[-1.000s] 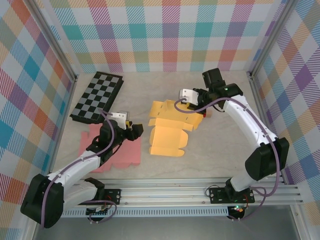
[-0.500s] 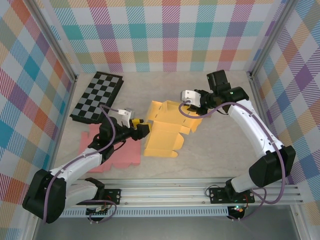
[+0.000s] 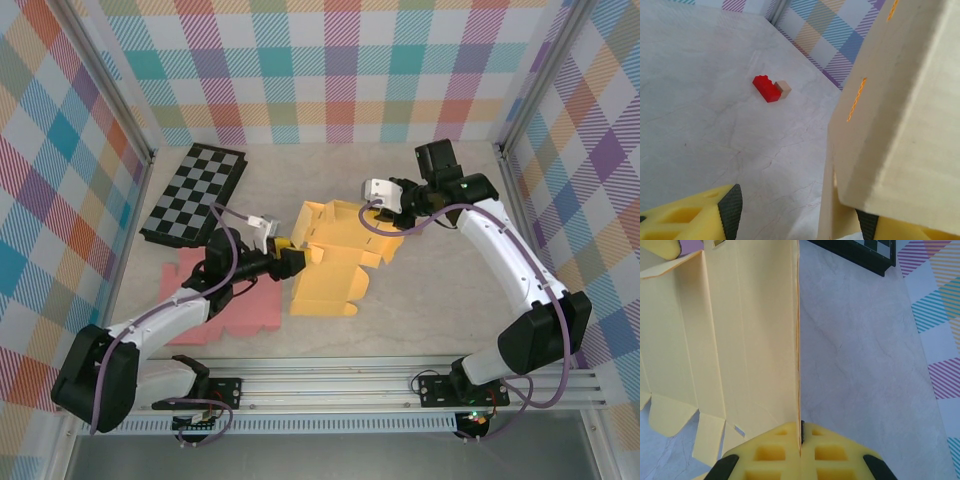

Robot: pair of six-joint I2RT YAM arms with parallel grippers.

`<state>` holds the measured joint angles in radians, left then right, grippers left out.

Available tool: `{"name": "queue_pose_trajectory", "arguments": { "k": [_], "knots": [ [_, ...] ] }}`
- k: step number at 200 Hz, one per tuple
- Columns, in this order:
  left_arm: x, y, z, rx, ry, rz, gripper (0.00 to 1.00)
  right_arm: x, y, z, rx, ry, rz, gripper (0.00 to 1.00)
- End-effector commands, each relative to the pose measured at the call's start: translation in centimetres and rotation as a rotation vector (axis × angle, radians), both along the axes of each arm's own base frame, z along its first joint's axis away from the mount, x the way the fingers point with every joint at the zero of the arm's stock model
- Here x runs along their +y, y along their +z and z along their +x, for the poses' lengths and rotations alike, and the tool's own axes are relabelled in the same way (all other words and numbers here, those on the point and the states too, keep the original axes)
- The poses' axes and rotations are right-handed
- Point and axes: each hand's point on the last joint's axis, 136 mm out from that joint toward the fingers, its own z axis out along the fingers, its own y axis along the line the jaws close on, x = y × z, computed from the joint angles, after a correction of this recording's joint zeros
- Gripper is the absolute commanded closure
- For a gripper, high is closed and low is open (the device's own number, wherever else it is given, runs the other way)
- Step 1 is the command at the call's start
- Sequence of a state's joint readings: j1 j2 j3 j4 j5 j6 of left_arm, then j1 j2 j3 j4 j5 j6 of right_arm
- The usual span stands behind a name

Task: Fold the paper box

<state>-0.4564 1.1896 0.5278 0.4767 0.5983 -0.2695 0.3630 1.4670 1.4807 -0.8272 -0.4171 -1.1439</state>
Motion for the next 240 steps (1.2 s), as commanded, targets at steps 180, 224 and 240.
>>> {"name": "queue_pose_trajectory", "arguments": {
  "k": [180, 224, 240],
  "knots": [
    [2.5, 3.9, 0.8, -0.122, 0.197, 0.108, 0.26, -1.3, -1.6, 1.8, -0.102, -0.077, -0.104, 1.0],
    [2.9, 6.2, -0.1, -0.235, 0.184, 0.106, 0.21, -1.0, -3.1, 2.5, -0.13, -0.07, -0.169, 1.0],
    [3.8, 5.1, 1.2, -0.233, 0.253, 0.154, 0.22, -0.3, -2.8, 2.2, -0.148, -0.046, -0.141, 1.0]
  ]
}}
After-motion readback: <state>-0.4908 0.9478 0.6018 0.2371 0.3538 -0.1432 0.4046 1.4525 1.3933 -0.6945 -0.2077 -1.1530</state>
